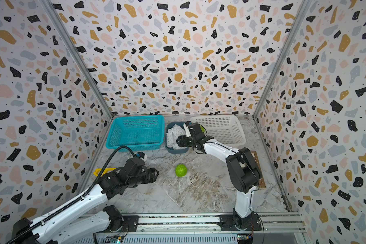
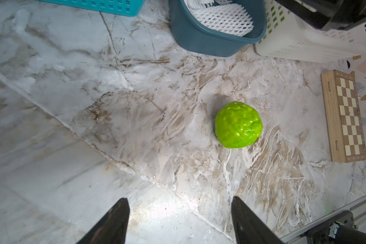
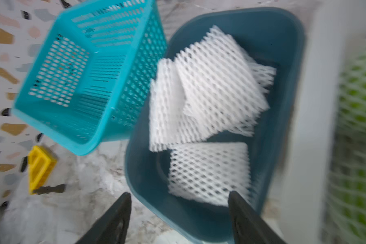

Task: Sleeve custard apples in foam nets
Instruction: Pick up the foam net from the storage box.

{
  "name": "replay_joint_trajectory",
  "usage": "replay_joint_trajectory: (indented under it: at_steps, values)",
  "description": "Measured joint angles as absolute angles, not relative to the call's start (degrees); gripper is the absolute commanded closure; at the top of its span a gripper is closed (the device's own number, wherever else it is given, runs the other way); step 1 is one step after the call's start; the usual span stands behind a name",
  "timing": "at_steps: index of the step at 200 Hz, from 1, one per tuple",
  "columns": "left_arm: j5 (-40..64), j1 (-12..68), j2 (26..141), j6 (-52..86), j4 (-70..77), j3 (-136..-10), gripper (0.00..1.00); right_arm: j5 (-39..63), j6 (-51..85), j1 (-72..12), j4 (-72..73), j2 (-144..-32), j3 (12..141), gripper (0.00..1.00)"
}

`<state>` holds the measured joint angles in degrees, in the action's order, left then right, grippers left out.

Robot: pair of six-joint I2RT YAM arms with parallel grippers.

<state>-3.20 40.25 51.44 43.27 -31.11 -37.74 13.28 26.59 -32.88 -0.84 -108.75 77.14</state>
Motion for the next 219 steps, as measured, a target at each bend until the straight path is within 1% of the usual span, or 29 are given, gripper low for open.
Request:
replay_joint_trajectory:
  at_steps: [34, 59, 90, 143, 185, 219]
  values:
    - [-2.5, 39.7, 51.5, 43.4, -31.1, -37.7, 0.25, 13.8, 28.4, -32.7, 0.1, -114.4, 83.2, 0.26]
    - [-2.3, 39.3, 51.5, 43.7, -31.1, -37.7, 0.25, 13.9, 29.7, -32.6, 0.0, -117.9, 85.4, 0.24]
    - [-2.2, 38.8, 51.5, 43.9, -31.1, -37.7, 0.25, 13.3, 31.1, -32.6, -2.0, -121.1, 87.0, 0.18]
    - [-1.7, 38.3, 52.6, 44.2, -30.7, -37.7, 0.25, 13.1, 33.0, -32.8, -2.3, -123.8, 89.2, 0.21]
    - [-1.1, 38.2, 52.8, 44.2, -30.7, -37.7, 0.25, 10.9, 33.2, -32.9, -1.7, -125.0, 90.5, 0.22]
    - [-0.8, 38.2, 53.1, 44.2, -30.3, -37.7, 0.25, 8.8, 33.0, -32.9, -1.3, -125.0, 92.5, 0.24]
